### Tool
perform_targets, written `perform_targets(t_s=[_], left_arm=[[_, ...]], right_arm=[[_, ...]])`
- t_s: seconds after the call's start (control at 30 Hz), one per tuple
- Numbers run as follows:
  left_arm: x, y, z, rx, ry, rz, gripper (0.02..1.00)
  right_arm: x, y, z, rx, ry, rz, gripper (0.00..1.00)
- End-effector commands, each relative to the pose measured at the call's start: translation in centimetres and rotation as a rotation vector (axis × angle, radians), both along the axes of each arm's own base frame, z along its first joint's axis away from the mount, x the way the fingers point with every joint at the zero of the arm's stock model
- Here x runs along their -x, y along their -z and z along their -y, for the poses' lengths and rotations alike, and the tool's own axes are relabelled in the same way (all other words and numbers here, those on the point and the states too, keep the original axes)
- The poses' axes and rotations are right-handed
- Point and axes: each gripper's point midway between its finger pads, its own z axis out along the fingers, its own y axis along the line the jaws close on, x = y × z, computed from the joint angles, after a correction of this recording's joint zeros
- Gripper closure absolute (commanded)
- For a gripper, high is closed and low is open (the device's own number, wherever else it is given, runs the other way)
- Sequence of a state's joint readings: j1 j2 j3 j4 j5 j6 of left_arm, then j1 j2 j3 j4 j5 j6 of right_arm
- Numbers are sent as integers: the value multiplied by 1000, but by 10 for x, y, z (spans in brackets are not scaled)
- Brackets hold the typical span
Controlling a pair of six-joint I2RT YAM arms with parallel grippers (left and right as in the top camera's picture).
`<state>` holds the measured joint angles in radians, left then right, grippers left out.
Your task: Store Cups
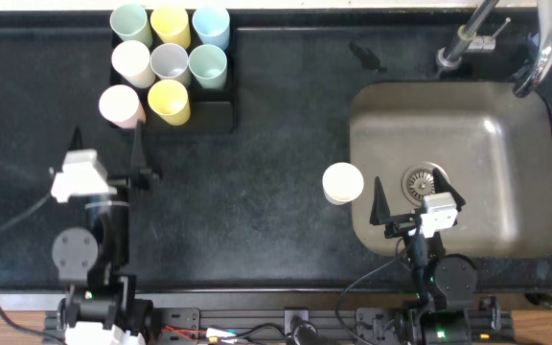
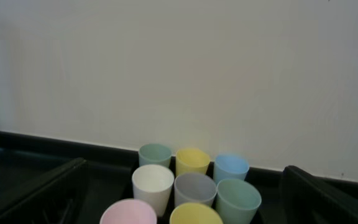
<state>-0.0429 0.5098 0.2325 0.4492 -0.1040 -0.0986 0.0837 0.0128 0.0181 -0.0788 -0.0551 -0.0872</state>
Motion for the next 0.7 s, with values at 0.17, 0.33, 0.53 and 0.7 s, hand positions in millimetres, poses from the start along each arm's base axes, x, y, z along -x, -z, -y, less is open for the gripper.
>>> perform_targets(t_s=[0.17,0.33,0.53,0.7], left_arm=[[29,38,-4,-24,-14,49,18],[34,55,-3,-23,-2,2,18],[38,81,-1,-26,6,-97,20],[37,112,5,-31,47,-222,18]], right_arm=[[0,3,0,5,0,3,7],[0,3,0,5,0,3,5],[0,3,0,5,0,3,5],[0,3,0,5,0,3,7]])
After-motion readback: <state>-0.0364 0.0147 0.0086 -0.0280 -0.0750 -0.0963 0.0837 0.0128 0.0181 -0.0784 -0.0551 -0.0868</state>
